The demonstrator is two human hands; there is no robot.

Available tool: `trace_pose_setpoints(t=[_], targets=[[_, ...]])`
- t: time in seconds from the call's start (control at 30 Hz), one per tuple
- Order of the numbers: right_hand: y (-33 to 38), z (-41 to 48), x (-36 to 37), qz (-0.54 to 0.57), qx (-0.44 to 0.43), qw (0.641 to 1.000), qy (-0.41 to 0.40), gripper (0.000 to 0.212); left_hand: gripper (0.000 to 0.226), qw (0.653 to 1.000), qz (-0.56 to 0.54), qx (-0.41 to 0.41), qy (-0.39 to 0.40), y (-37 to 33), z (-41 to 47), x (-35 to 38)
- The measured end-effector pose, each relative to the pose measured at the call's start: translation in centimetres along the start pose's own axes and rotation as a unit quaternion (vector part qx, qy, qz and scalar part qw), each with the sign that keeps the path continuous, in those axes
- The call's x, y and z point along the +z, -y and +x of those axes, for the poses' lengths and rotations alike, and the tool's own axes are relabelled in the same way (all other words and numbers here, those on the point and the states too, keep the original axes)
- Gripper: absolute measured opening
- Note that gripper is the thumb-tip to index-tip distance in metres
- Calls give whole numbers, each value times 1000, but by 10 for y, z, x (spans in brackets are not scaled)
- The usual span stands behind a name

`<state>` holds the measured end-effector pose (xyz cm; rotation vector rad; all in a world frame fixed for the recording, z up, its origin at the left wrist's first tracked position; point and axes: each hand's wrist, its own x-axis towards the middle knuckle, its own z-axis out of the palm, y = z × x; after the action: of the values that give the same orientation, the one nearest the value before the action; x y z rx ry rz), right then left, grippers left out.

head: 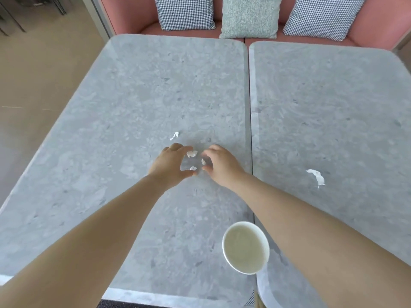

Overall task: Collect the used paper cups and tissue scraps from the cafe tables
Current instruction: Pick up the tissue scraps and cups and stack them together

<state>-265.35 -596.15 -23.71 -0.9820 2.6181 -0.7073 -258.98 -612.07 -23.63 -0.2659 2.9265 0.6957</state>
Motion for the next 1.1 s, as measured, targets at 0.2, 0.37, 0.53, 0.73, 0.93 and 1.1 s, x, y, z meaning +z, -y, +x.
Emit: trace_pose_setpoints(t=[0.2, 0.37, 0.53, 0.73, 0.93, 1.1], targets=[[-2, 4, 0, 39, -15, 999, -28, 16, 13, 996, -80, -12, -46, -3, -8, 8], [11, 12, -4, 71, -59, 995, -20, 35, 13, 997, -64, -13, -50, 11, -10, 0], [-4, 7, -16, 61, -27, 996, -56, 18, 11, 991, -62, -33, -112, 26, 10, -21], [-36, -25, -35, 58, 13, 996, -64, 10, 18, 993, -38, -59, -93, 16, 52, -22], [-68, -60, -73, 65, 44, 991, -105, 6, 18, 996, 0, -56, -65, 0, 50, -9], [-114, -108, -107, 25, 112, 981, -155, 4, 19, 1000, -15, 24, -12, -26, 19, 3]])
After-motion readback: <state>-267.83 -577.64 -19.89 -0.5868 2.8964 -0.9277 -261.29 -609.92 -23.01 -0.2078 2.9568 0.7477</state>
